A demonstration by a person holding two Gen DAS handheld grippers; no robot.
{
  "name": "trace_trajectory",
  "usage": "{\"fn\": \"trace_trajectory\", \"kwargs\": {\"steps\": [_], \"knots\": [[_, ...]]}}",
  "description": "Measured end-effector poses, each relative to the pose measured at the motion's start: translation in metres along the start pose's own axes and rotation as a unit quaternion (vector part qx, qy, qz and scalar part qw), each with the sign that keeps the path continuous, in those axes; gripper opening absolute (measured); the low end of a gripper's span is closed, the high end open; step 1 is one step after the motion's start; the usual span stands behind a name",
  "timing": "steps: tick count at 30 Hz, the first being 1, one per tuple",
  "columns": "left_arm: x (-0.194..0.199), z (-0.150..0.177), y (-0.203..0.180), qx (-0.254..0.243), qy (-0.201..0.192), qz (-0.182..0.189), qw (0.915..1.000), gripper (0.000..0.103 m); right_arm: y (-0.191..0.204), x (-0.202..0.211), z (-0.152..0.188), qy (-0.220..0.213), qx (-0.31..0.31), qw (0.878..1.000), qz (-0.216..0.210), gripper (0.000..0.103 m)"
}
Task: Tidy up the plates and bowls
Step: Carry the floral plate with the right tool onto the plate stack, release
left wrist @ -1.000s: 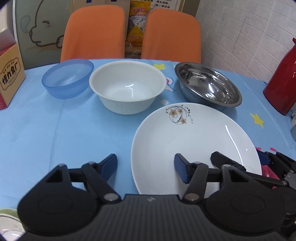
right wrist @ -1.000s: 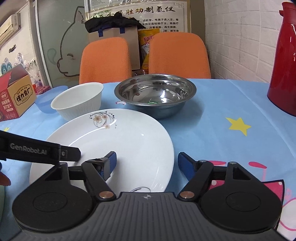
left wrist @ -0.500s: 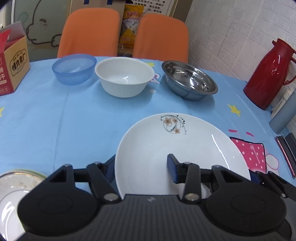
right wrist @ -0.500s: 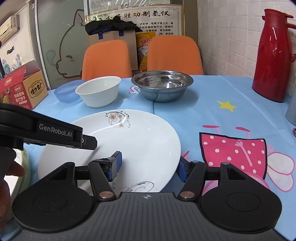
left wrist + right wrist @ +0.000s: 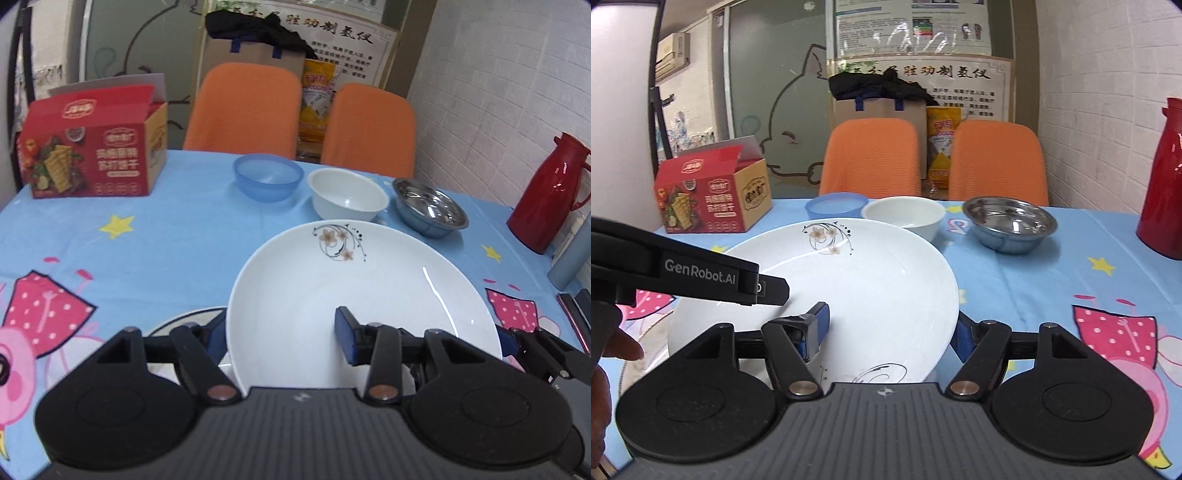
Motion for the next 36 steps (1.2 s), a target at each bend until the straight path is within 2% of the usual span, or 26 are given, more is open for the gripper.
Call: {"fn": "trace_trajectory", "kwargs": {"steps": [5,8,12,15,17,21,25,29,33,36], "knots": [[0.007,0.022,0.048,0.027,0.008,-0.039,0.9988,0.043,0.038,-0.014,0.011,0.024,0.022,0.999,-0.042,0.103],[0.006,0.035,0.064,0.039,0.017,-0.046,0.9981,0.043,0.05,-0.02,0.016,0.039,0.036,0.997,-0.053,0.103],[0.003,0.04,0.067,0.04,0.019,-0.032,0.9985,0.043,0.052,-0.021,0.022,0.044,0.032,0.997,-0.049,0.103],[0.0,0.045,0.067,0.043,0.021,-0.019,0.9987,0.048,0.049,-0.025,0.026,0.053,0.024,0.997,-0.049,0.103],[0.0,0.047,0.067,0.047,0.017,-0.01,0.9987,0.056,0.049,-0.026,0.03,0.053,0.021,0.997,-0.053,0.103],[0.002,0.046,0.073,0.064,0.02,0.007,0.9977,0.06,0.047,-0.028,0.029,0.056,0.015,0.996,-0.068,0.103],[0.01,0.041,0.084,0.095,0.017,0.022,0.9951,0.069,0.042,-0.019,0.023,0.026,0.008,0.998,-0.063,0.103],[0.02,0.034,0.09,0.09,-0.006,-0.011,0.9958,0.071,0.032,-0.008,0.015,-0.008,-0.008,0.998,-0.054,0.103],[0.03,0.029,0.091,0.1,-0.025,0.018,0.9946,0.072,0.021,-0.006,0.015,-0.01,-0.018,0.999,-0.046,0.103],[0.036,0.025,0.083,0.086,-0.038,0.022,0.9953,0.072,0.015,-0.007,0.018,-0.007,-0.03,0.998,-0.047,0.103]]}}
Point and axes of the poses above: each gripper's, at about its wrist camera, not at the fingertips, and x roughly against the way its jaws point, y to its left, z to its underside, the point moved 3 cm from there along -x, roughly the way its jaws point, and after that the axes turned 13 degrees about -z, right-handed, at the moved point
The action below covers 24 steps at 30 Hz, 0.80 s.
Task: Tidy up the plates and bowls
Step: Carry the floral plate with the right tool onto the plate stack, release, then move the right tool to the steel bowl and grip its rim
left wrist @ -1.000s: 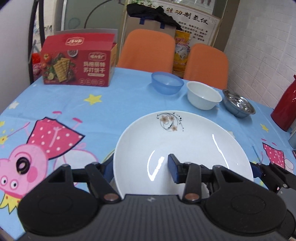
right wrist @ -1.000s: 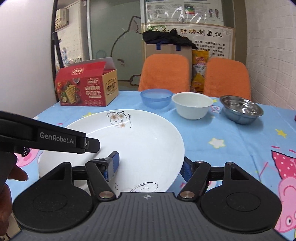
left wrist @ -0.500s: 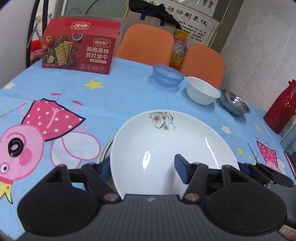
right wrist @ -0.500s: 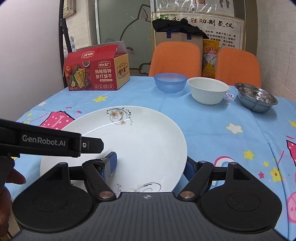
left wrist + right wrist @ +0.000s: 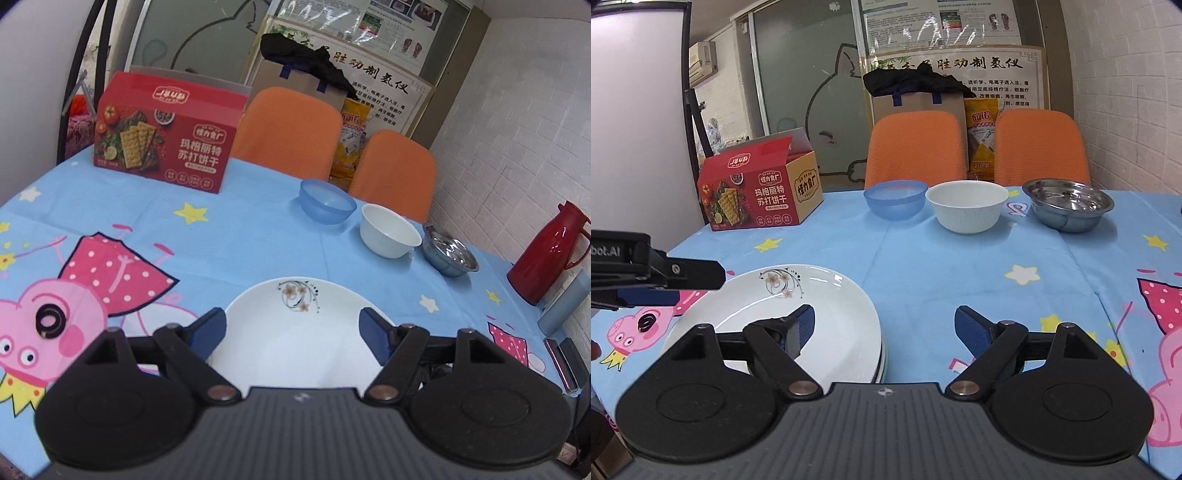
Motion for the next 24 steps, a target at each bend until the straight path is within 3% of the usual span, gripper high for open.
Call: {"fn": "trace_trajectory", "kwargs": {"steps": [12,24], "knots": [[-0.018,-0.003,-0.038,-0.033,0.014,0.011,0.9993,0.072,-0.027,0.016,-0.002,-0.012,-0.017,1.0,0.02,0.103],[-0.046,0.001,-0.108,-0.091,0.04,0.033,0.9946,0.072,-0.096,0.04,0.005,-0.029,-0.08,0.994,0.064,0.103]]}}
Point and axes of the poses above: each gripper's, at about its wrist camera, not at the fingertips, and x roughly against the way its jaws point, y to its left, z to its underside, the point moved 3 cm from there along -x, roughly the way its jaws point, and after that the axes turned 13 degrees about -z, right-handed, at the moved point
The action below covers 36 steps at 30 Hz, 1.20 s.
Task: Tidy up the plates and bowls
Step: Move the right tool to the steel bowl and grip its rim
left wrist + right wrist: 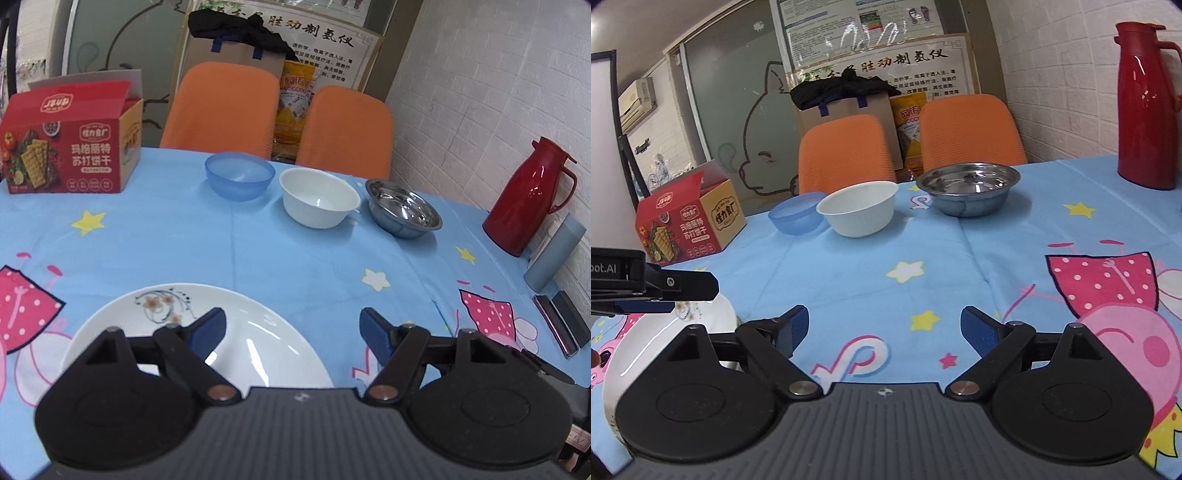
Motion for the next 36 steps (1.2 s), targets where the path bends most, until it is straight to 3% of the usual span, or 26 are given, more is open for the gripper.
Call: {"fn": "trace_trajectory", "kwargs": {"steps": [8,10,14,17,21,24,29,31,36], "knots": [[-0.025,-0.006,-0.041,-0.036,0.021,0.0,0.9991,0.073,-0.044,0.003,0.004,-0.002,-0.048,0.999,0.011,0.103],[-0.03,-0.009,-0.05,-0.044,0.026,-0.001,0.9987,0.073,-0.054,0.004,-0.001,-0.003,-0.067,0.998,-0.006,0.103],[-0.039,-0.017,-0.065,-0.051,0.033,0.003,0.9981,0.073,-0.069,0.008,-0.056,-0.054,-0.059,0.997,-0.025,0.103],[-0.046,-0.029,-0.075,-0.046,0.035,0.011,0.9983,0.073,-0.081,-0.006,-0.111,-0.089,-0.019,0.996,-0.001,0.103],[-0.055,-0.052,-0.088,-0.04,0.037,0.032,0.998,0.073,-0.109,-0.06,-0.169,-0.073,-0.005,0.997,0.024,0.103],[-0.067,-0.068,-0.095,-0.031,0.051,0.049,0.997,0.073,-0.124,-0.099,-0.188,-0.057,0.003,0.998,0.036,0.103],[-0.092,-0.094,-0.109,-0.042,0.049,0.062,0.996,0.073,-0.156,-0.129,-0.165,-0.016,-0.03,0.998,0.048,0.103],[-0.105,-0.106,-0.115,-0.036,0.039,0.068,0.9963,0.073,-0.168,-0.126,-0.151,-0.014,-0.045,0.996,0.076,0.103],[-0.151,-0.128,-0.134,0.02,0.063,0.115,0.9912,0.073,-0.183,-0.123,-0.141,-0.001,-0.062,0.994,0.088,0.103]]}}
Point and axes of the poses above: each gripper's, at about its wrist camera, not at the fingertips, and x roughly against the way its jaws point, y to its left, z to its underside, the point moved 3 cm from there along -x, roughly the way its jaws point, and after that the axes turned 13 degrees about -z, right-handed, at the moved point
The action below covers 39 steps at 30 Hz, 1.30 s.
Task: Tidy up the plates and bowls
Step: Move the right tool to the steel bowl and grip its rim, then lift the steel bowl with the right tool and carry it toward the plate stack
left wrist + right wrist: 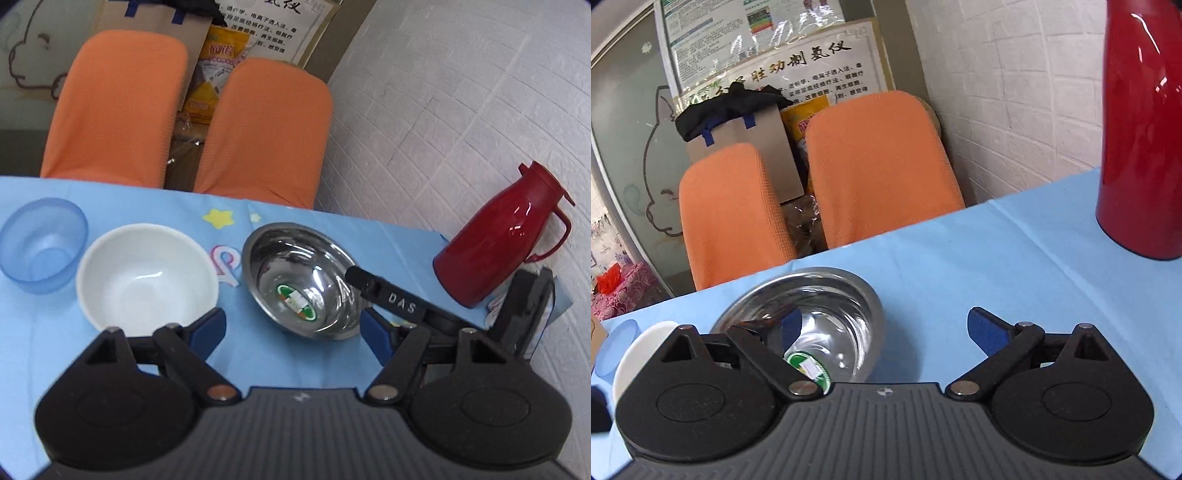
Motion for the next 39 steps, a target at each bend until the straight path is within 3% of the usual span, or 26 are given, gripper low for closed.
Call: {"fn": "trace_trajectory", "kwargs": {"steps": [3,8,17,30,32,34,39], "knots": [[-0.027,-0.014,-0.01,0.01,0.016,0.002,0.9998,0.073,-0.004,0.001,0.0,0.001,-0.006,1.0,-0.001,0.103],[-0.062,-0.041,-0.017,-0.016,-0.003,-0.061,0.998,0.073,-0.006,-0.008,0.006,0.023,-0.024,0.999,-0.022,0.103],[-0.124,-0.05,-0.024,-0.06,0.033,-0.083,0.9942,0.072,0.001,-0.022,0.015,0.047,-0.004,0.999,-0.008,0.103],[-0.14,-0.044,-0.044,-0.124,0.026,-0.083,0.9885,0.073,0.013,-0.031,0.018,0.053,0.054,0.997,0.017,0.103],[-0.143,-0.042,-0.044,-0.127,0.033,-0.084,0.9878,0.068,0.014,-0.032,0.018,0.052,0.068,0.996,0.023,0.092],[-0.144,-0.039,-0.045,-0.129,0.044,-0.083,0.9872,0.056,0.016,-0.032,0.018,0.054,0.074,0.996,0.014,0.065],[-0.13,-0.036,-0.044,-0.135,0.035,-0.092,0.986,0.052,0.02,-0.03,0.016,0.057,0.063,0.996,-0.008,0.063]]}}
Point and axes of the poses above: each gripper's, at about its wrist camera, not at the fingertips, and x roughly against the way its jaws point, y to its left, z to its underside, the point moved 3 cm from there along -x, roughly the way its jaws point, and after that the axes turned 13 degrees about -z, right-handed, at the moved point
